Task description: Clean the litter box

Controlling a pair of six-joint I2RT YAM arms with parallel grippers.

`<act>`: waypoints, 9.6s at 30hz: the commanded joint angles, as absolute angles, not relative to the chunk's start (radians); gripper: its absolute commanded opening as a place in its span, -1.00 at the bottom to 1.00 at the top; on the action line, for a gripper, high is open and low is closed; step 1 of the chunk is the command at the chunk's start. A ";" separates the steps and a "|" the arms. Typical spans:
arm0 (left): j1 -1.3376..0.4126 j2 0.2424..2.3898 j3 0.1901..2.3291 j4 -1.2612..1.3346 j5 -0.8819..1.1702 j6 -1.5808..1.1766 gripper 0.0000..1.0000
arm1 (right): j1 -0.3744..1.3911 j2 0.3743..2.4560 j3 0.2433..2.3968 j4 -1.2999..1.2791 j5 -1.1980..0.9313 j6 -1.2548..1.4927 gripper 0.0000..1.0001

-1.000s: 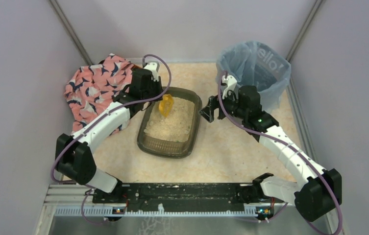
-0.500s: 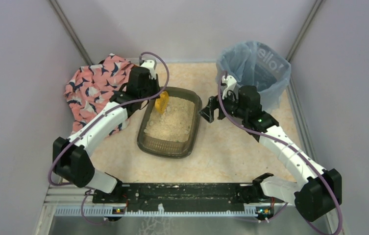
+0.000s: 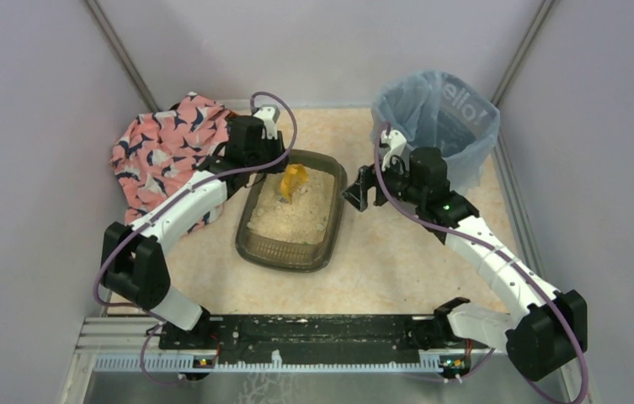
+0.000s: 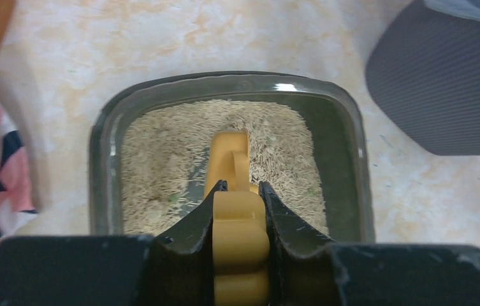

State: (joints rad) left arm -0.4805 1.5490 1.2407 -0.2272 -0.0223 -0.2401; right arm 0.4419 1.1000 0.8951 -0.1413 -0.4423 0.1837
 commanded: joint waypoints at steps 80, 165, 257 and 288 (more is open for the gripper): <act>0.123 1.447 0.442 0.941 0.814 -1.248 -1.00 | 0.436 1.154 0.882 -0.068 -0.487 0.208 0.67; 0.113 1.424 0.243 1.018 0.866 -1.291 -1.00 | 0.465 1.181 1.401 -0.370 -0.191 0.058 0.66; -0.200 1.662 1.350 0.697 0.576 -1.291 -1.00 | 0.563 0.974 1.375 -0.497 0.038 -0.039 0.61; -0.454 1.803 1.573 0.917 0.841 -0.536 -1.00 | 0.563 0.814 1.125 -0.214 0.226 0.041 0.54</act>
State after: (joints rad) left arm -0.4519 1.8214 1.5593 0.9161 0.9085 -0.5495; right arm 0.5545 0.8154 1.1316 -0.2733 0.2142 0.0204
